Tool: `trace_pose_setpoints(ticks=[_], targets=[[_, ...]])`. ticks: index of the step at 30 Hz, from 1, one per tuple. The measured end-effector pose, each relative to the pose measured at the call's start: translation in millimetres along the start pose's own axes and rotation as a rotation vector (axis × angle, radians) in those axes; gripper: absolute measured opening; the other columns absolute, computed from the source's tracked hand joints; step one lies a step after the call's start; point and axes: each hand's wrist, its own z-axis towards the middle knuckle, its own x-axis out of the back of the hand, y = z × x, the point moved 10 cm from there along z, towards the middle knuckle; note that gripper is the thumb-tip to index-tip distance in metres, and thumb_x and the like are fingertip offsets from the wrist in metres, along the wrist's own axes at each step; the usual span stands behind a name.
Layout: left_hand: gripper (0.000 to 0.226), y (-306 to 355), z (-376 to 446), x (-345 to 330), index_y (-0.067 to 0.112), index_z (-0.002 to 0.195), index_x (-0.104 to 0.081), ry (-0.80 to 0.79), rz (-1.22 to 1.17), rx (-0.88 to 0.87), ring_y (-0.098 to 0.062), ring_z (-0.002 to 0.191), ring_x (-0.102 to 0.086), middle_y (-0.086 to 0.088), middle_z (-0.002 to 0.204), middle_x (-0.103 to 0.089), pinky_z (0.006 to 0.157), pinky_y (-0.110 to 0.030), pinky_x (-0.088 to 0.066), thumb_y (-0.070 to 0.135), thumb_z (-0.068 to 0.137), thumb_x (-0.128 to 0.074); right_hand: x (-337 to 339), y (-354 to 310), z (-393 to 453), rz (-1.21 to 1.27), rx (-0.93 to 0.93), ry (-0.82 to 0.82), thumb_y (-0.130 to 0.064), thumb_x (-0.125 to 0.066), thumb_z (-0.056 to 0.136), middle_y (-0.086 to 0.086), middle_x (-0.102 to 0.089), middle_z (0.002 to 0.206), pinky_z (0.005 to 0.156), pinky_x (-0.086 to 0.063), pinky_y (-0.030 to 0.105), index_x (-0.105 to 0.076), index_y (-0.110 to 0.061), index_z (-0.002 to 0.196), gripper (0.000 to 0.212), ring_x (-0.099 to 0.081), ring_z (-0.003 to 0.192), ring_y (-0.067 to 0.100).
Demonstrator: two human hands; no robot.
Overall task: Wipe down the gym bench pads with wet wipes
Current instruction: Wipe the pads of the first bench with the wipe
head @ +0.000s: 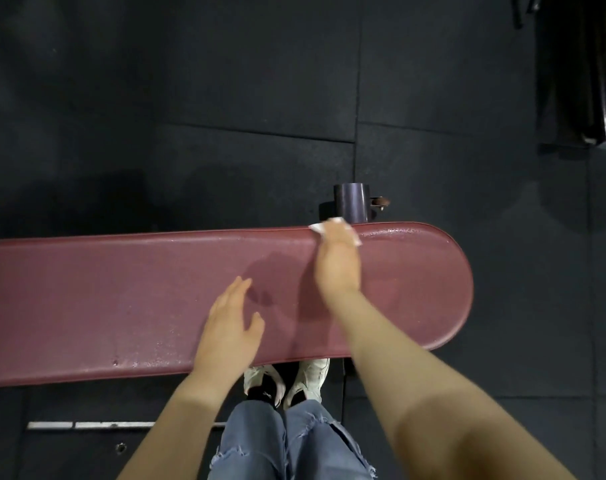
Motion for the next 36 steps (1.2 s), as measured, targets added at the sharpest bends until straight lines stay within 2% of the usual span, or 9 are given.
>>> trace_pose_setpoints(ticks=[3, 10, 15, 20, 23, 27, 30, 33, 36], targets=[[0.070, -37.2, -2.3, 24.6, 0.021, 0.153, -0.031, 0.095, -0.063, 0.131, -0.017, 0.147, -0.028, 0.001, 0.160, -0.031, 0.121, -0.040, -0.023, 0.006, 0.090, -0.059, -34.3, -93.0, -17.7, 0.065, 0.311, -0.136, -0.004, -0.049, 0.085, 0.006, -0.056, 0.098, 0.087, -0.043, 0.031, -0.068, -0.017, 0.091, 0.024, -0.055, 0.098, 0.022], [0.071, -53.7, -15.1, 13.4, 0.016, 0.155, -0.027, 0.016, 0.011, 0.104, -0.015, 0.149, -0.021, 0.001, 0.162, -0.025, 0.121, -0.033, -0.017, 0.006, 0.091, -0.054, -74.6, -112.2, -58.6, -0.070, 0.919, -0.537, -0.008, -0.041, 0.103, 0.003, -0.028, 0.159, 0.119, -0.011, 0.026, -0.041, -0.014, 0.148, 0.046, -0.021, 0.148, 0.020], [0.070, -37.0, -23.0, -9.4, 0.021, 0.156, -0.025, -0.027, 0.020, 0.056, -0.010, 0.149, -0.018, 0.009, 0.163, -0.020, 0.118, -0.026, -0.013, 0.009, 0.093, -0.053, 4.2, 31.1, -31.2, 0.021, 0.569, -0.245, -0.002, -0.047, 0.098, 0.003, -0.031, 0.157, 0.118, -0.006, 0.017, -0.045, -0.018, 0.145, 0.050, -0.028, 0.146, 0.020], [0.068, -31.2, -30.8, -26.9, 0.023, 0.156, -0.024, -0.065, -0.013, 0.057, -0.009, 0.149, -0.018, 0.010, 0.163, -0.018, 0.120, -0.028, -0.015, 0.011, 0.095, -0.052, 76.2, 189.2, -43.7, -0.074, -0.005, 0.014, -0.016, -0.030, 0.093, -0.008, -0.049, 0.141, 0.095, -0.041, 0.033, -0.055, -0.037, 0.124, 0.045, -0.045, 0.129, 0.020], [0.068, -29.2, -38.2, -36.6, 0.025, 0.156, -0.023, -0.093, -0.026, 0.048, -0.008, 0.149, -0.017, 0.014, 0.163, -0.015, 0.122, -0.031, -0.016, 0.013, 0.096, -0.052, 89.6, 208.0, -55.2, 0.027, -0.330, 0.199, -0.006, -0.029, 0.090, -0.005, -0.054, 0.109, 0.075, -0.037, 0.033, -0.052, -0.031, 0.108, 0.039, -0.054, 0.103, 0.026], [0.067, -41.0, -43.5, -31.2, 0.027, 0.156, -0.023, -0.057, -0.074, 0.088, -0.004, 0.149, -0.016, 0.017, 0.163, -0.016, 0.121, -0.029, -0.015, 0.013, 0.096, -0.051, 54.4, 150.4, -55.8, 0.340, -0.544, 0.373, -0.009, -0.039, 0.098, 0.011, -0.054, 0.132, 0.096, -0.039, 0.032, -0.051, -0.011, 0.132, 0.036, -0.051, 0.120, 0.029], [0.067, -63.3, -43.6, -18.1, 0.024, 0.155, -0.026, 0.011, -0.120, 0.167, -0.006, 0.148, -0.019, 0.011, 0.162, -0.021, 0.121, -0.030, -0.015, 0.010, 0.095, -0.052, 4.5, 21.4, -23.8, 0.202, -0.196, 0.152, -0.007, -0.044, 0.094, 0.006, -0.058, 0.124, 0.091, -0.035, 0.012, -0.061, -0.018, 0.126, 0.038, -0.054, 0.112, 0.018], [0.066, -82.5, -45.7, -7.8, 0.022, 0.155, -0.028, 0.057, -0.155, 0.232, -0.011, 0.148, -0.023, 0.007, 0.162, -0.025, 0.122, -0.035, -0.019, 0.008, 0.095, -0.052, -60.5, -135.0, -42.8, 0.128, 0.393, -0.202, -0.009, -0.051, 0.089, 0.003, -0.058, 0.118, 0.100, -0.042, 0.029, -0.068, -0.024, 0.103, 0.027, -0.055, 0.112, 0.017], [0.065, -91.9, -48.6, -4.2, 0.025, 0.155, -0.027, 0.052, -0.161, 0.269, -0.013, 0.147, -0.025, 0.007, 0.161, -0.025, 0.121, -0.040, -0.022, 0.010, 0.096, -0.052, -103.6, -190.7, -89.7, 0.054, 0.752, -0.462, -0.009, -0.046, 0.099, 0.006, -0.038, 0.154, 0.116, -0.028, 0.034, -0.053, -0.015, 0.137, 0.039, -0.030, 0.143, 0.020]])
